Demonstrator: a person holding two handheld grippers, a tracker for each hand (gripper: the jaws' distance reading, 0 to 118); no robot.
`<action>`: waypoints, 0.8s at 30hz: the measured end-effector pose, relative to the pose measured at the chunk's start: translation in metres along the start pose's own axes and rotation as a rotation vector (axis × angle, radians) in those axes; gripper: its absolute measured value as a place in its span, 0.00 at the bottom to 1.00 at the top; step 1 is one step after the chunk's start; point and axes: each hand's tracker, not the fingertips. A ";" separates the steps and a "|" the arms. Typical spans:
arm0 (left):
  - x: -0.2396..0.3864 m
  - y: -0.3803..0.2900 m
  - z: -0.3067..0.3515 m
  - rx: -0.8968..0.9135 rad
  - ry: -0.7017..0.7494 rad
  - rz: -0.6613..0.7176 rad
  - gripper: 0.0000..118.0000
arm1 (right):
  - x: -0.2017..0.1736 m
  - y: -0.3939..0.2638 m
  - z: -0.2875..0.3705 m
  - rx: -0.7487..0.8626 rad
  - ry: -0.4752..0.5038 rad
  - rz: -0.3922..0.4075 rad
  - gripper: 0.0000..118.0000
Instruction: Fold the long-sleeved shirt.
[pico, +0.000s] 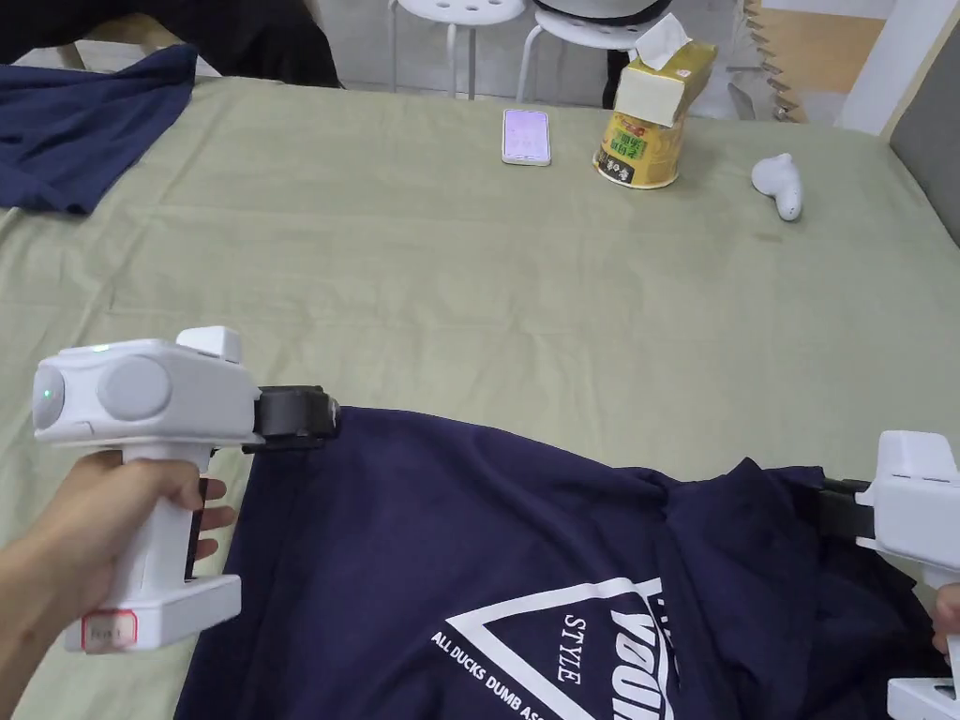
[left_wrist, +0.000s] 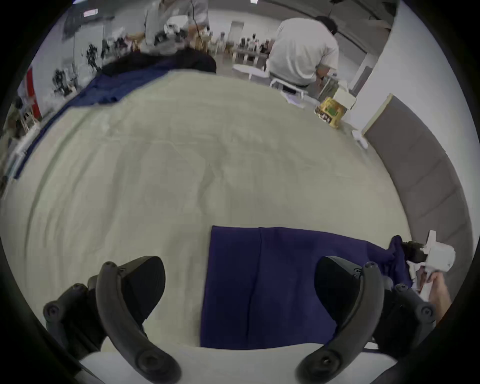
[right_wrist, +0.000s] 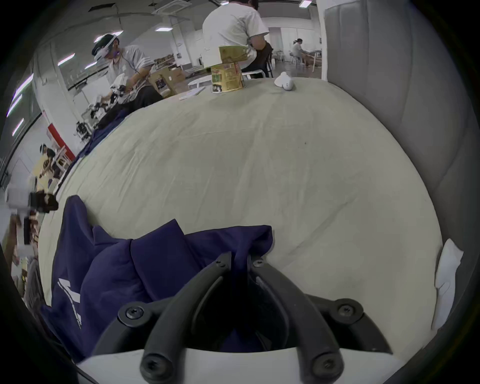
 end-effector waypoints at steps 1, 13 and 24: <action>-0.001 0.002 -0.006 -0.007 -0.021 0.007 0.89 | 0.001 0.002 -0.001 -0.002 -0.002 -0.006 0.06; 0.004 -0.010 -0.008 0.075 0.014 -0.055 0.12 | 0.001 -0.002 0.009 0.048 -0.005 -0.066 0.06; 0.028 -0.032 0.109 0.312 -0.027 -0.174 0.11 | -0.023 -0.011 0.122 0.355 0.072 0.009 0.05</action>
